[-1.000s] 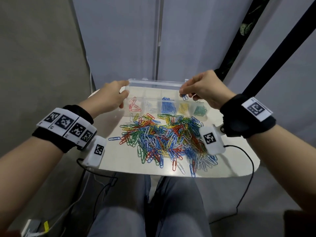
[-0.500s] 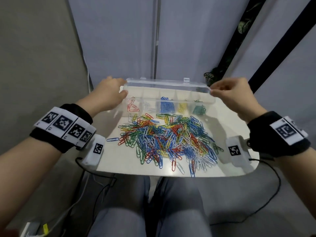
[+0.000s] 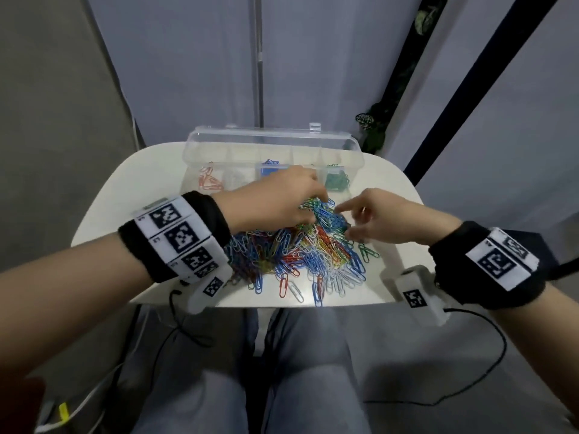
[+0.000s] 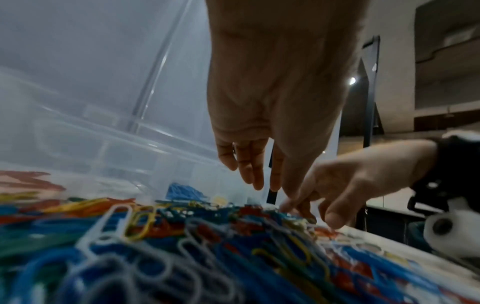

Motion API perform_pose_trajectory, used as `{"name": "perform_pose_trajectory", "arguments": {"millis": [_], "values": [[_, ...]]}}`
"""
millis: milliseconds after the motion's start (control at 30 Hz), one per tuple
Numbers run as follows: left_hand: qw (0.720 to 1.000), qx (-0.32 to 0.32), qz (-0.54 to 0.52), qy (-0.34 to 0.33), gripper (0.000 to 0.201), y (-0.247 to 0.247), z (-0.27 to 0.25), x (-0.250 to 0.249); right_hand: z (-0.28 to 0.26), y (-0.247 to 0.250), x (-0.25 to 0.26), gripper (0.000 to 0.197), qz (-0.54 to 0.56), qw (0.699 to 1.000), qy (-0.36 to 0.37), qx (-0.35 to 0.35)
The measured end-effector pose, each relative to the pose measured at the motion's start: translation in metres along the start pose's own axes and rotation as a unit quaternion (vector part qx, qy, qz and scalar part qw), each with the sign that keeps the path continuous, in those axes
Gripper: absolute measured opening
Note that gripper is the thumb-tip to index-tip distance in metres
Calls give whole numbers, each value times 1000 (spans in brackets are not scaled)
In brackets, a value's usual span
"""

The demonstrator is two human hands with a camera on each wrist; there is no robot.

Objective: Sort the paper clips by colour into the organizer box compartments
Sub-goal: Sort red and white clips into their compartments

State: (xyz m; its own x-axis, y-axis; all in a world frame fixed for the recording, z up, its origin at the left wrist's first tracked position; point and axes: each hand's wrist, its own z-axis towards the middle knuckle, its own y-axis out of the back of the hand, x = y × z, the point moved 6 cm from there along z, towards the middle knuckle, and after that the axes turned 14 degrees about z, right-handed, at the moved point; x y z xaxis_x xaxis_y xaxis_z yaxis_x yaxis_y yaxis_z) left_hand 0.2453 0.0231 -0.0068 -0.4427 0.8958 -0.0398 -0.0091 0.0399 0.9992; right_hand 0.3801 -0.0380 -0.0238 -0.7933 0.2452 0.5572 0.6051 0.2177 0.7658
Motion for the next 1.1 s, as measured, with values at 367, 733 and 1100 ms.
{"name": "perform_pose_trajectory", "arguments": {"millis": [367,733,1100], "values": [[999,40,12,-24,49,-13,23,-16,-18,20,-16,56,0,998,-57,-25],[999,40,-3,-27,19,-8,32,-25,-18,-6,6,34,146,989,-16,9],[994,-2,-96,42,9,7,14,10,-24,-1,-8,46,77,995,-63,-7]]}}
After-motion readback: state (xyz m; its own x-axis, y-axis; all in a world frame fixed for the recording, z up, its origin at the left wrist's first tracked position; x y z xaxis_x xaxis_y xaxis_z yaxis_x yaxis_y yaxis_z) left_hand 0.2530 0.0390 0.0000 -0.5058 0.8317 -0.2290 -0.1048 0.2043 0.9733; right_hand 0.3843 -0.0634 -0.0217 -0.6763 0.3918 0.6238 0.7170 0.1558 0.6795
